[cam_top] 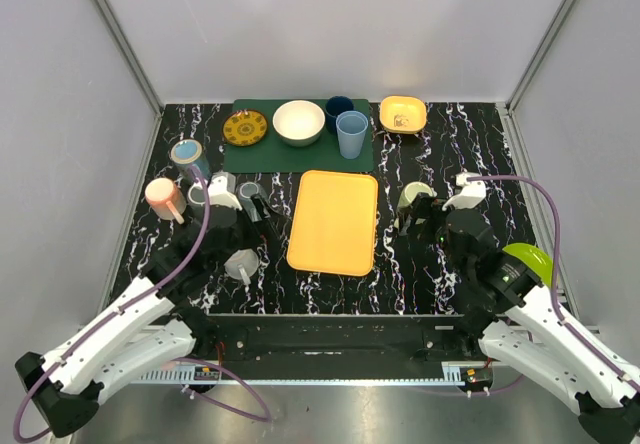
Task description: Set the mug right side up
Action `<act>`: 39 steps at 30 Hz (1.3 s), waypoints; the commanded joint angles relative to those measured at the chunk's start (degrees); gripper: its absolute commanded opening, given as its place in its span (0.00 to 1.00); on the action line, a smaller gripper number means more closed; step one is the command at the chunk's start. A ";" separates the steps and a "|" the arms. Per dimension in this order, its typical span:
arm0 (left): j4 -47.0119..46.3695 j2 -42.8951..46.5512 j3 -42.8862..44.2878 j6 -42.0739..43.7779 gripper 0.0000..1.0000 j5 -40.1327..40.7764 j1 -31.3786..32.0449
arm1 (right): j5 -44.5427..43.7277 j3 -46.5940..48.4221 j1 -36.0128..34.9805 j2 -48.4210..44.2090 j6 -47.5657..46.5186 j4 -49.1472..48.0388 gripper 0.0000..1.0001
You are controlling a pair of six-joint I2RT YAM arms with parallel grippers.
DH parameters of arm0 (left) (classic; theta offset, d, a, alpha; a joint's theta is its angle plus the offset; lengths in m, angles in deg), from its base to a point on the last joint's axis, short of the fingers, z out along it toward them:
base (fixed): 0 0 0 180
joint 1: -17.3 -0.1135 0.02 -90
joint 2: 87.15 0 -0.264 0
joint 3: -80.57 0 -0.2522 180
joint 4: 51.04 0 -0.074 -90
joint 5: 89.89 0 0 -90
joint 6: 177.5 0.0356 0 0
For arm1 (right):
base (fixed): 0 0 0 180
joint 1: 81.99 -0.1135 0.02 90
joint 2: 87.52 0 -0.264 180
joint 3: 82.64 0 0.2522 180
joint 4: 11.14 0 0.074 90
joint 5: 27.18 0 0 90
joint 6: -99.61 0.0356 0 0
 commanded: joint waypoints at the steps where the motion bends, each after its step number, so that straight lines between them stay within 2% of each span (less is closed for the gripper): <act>1: -2.28 2.16 -0.78 0.70 0.99 0.59 -0.16 | 0.42 0.81 -0.07 0.95 0.09 -1.91 1.00; 15: -1.40 7.09 -1.04 10.54 0.99 -0.12 -0.16 | -1.40 4.58 -0.07 5.87 -2.98 -3.67 1.00; 20: -1.57 6.30 -1.57 11.34 0.99 2.34 -0.16 | -5.89 10.74 -0.15 13.51 -5.81 2.04 0.99; 23: -3.67 5.86 -2.88 9.76 0.99 3.05 -0.08 | -6.09 10.75 -0.07 13.96 -4.13 -0.67 1.00; 25: -4.47 5.60 -3.85 7.40 0.99 2.87 -0.16 | -4.93 9.69 -0.15 14.13 -4.66 -1.73 0.93; 27: -4.47 4.63 -3.59 5.81 0.99 2.35 -0.16 | -9.12 10.39 -0.07 16.67 -1.17 0.62 0.90; 31: -4.21 2.00 -3.68 2.47 0.99 0.33 -0.16 | -10.30 15.65 0.11 26.67 4.39 9.84 0.93; 36: -3.16 1.64 -4.82 -0.17 0.99 -0.82 -0.16 | -9.68 19.27 0.20 33.90 12.73 11.45 0.94; 39: -2.19 2.95 -5.00 -1.84 0.99 -0.03 -0.16 | -10.29 19.27 0.46 35.49 18.97 11.71 0.90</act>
